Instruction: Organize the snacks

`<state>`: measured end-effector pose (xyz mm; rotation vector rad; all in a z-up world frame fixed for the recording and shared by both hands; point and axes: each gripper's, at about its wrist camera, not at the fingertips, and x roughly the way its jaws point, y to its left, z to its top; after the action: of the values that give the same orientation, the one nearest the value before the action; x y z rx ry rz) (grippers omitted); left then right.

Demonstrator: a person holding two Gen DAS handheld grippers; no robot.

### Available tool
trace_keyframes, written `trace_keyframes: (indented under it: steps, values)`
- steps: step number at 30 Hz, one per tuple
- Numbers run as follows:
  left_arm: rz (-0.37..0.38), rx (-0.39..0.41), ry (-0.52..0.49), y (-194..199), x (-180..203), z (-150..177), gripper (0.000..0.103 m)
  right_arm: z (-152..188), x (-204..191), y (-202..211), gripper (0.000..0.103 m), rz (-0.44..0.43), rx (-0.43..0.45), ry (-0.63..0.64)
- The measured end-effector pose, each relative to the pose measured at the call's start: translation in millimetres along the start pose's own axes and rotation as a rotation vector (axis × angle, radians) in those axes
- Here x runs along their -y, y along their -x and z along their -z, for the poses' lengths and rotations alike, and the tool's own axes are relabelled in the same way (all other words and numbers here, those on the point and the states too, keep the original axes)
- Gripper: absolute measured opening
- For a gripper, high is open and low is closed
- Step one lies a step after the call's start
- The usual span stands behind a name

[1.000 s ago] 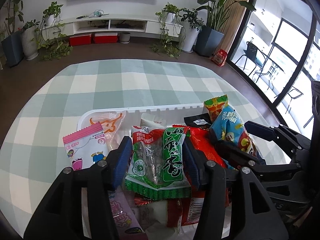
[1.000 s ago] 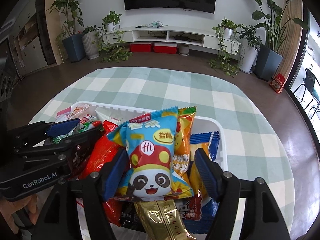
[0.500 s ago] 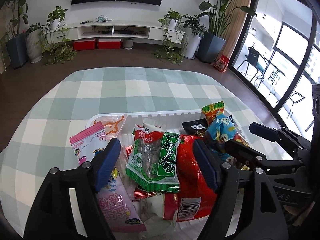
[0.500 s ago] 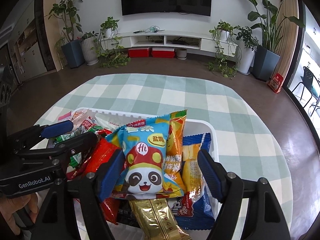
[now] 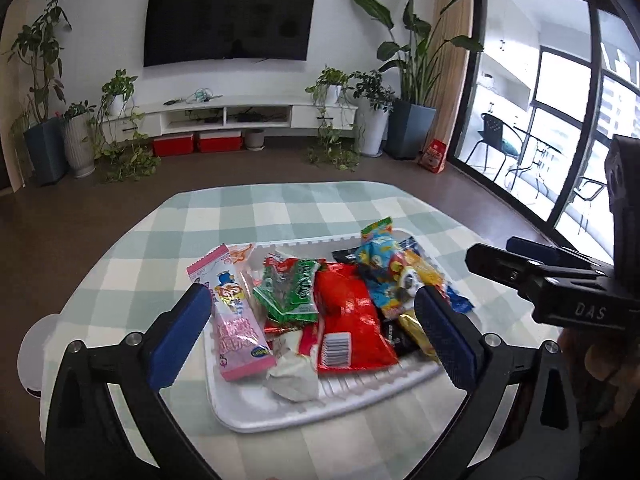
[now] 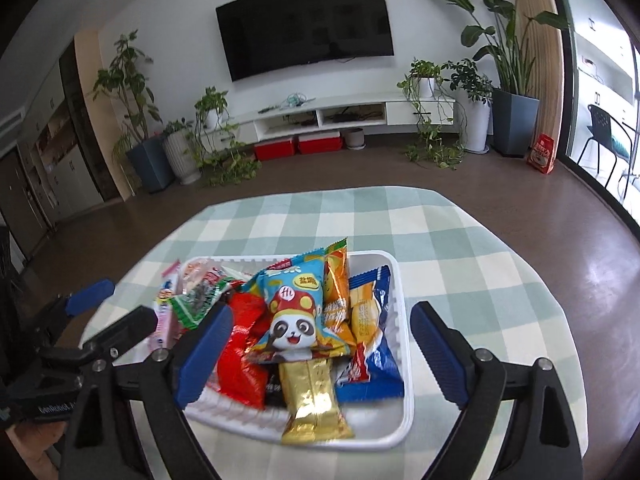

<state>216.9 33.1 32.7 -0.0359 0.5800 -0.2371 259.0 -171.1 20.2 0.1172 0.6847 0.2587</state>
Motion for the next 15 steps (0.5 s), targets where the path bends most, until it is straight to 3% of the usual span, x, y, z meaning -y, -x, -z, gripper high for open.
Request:
trace_keyframes:
  steps: [3,6,9,15]
  values:
    - [-0.056,0.039,-0.043,36.2,21.1,9.8,0.103,9.5,-2.7,30.8,0.096,-0.007,0.052,-0.011]
    - [-0.167,0.112,-0.085,75.8,43.9,22.2,0.103,20.2,-7.4,60.8,0.098,-0.013,0.102,-0.014]
    - [-0.282,0.121,-0.073,108.3,61.0,34.1,0.103,30.2,-14.3,86.6,0.100,-0.007,0.152,0.005]
    - [-0.330,0.142,-0.034,156.6,72.4,49.7,0.103,42.9,-24.5,140.5,0.103,0.009,0.257,0.023]
